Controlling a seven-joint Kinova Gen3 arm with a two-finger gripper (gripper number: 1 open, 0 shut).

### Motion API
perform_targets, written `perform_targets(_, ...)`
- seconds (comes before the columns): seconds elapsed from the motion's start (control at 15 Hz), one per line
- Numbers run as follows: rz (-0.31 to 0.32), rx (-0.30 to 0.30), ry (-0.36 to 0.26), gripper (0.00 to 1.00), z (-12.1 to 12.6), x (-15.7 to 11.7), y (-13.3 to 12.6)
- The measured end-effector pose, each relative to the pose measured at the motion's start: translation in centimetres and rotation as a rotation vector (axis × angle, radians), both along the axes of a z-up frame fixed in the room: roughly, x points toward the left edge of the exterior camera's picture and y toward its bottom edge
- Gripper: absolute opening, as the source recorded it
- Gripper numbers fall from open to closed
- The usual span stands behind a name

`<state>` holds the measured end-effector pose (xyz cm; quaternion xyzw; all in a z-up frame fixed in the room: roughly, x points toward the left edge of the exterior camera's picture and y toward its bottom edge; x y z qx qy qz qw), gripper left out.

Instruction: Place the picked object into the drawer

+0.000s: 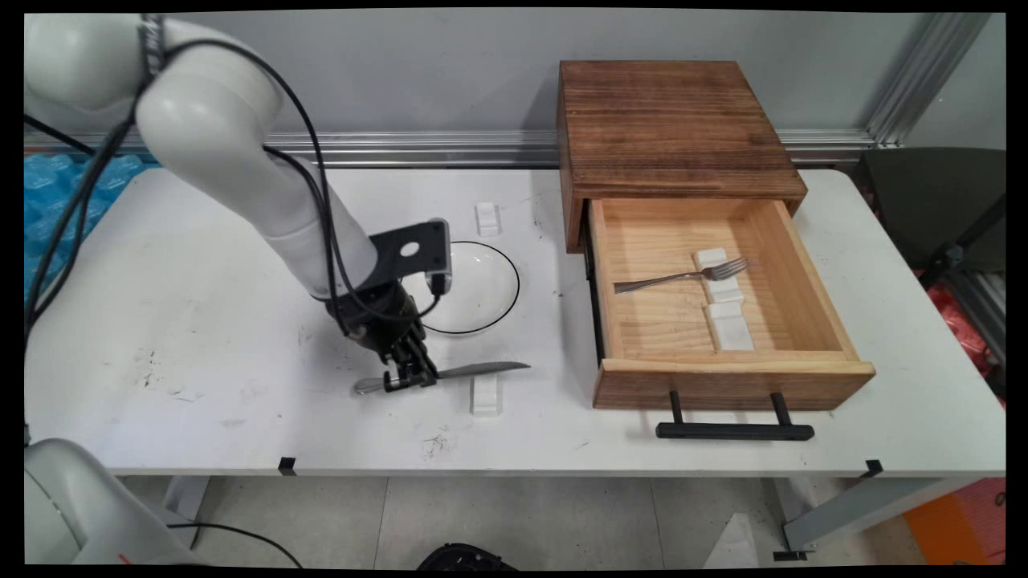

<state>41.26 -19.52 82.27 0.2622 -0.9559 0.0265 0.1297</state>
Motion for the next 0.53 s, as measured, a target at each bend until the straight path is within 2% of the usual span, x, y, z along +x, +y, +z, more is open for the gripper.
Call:
perform_targets(0.2,-0.011,0.000,-0.012,0.00,3.1,0.4,0.5)
perform_targets(0.33,-0.018,-0.002,-0.015,0.00,6.1,0.3,0.8)
perform_targets(0.53,-0.023,-0.015,0.004,0.00,10.0,-0.6,0.7)
